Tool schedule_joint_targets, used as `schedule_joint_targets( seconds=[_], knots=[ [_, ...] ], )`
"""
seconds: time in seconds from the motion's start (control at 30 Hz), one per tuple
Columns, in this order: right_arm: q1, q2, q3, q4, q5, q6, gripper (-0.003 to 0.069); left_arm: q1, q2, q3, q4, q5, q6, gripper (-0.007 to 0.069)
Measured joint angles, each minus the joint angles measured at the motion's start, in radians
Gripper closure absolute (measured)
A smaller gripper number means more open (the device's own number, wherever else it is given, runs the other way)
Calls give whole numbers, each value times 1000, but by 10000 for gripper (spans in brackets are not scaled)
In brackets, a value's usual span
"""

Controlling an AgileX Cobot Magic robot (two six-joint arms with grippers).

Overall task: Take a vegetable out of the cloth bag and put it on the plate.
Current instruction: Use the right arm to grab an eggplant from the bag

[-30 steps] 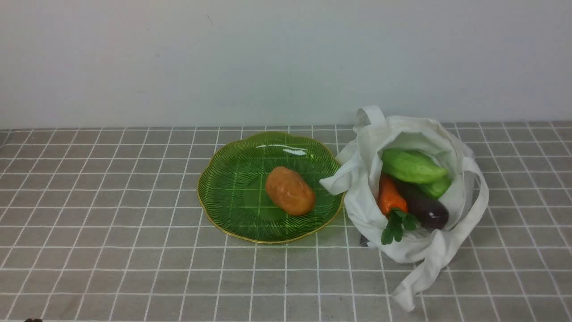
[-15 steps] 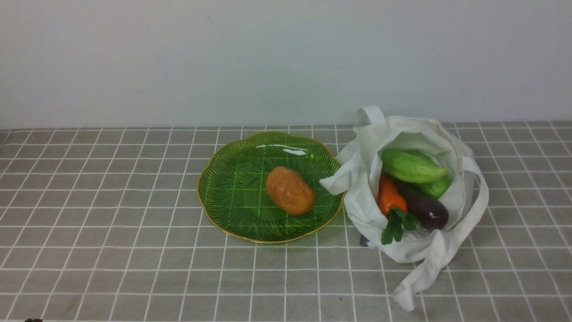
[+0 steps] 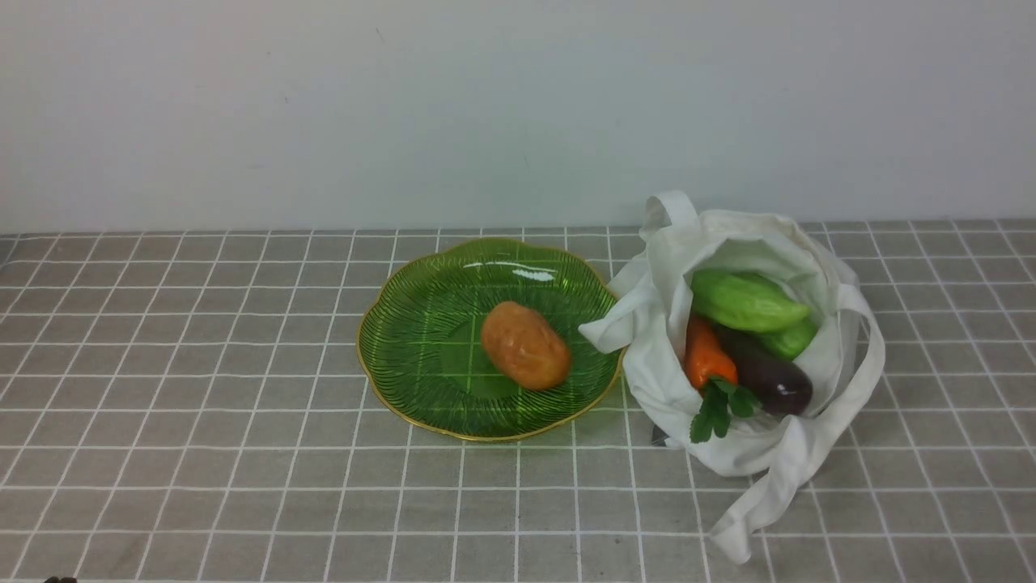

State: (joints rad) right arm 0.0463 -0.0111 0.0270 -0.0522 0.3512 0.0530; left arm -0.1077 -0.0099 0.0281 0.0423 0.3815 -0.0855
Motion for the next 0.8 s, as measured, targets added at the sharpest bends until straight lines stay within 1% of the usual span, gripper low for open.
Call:
schedule_joint_targets(
  seconds=[0.8],
  knots=[
    [0,0,0,10,0,11,673,0,0,0,0,0,0,629]
  ],
)
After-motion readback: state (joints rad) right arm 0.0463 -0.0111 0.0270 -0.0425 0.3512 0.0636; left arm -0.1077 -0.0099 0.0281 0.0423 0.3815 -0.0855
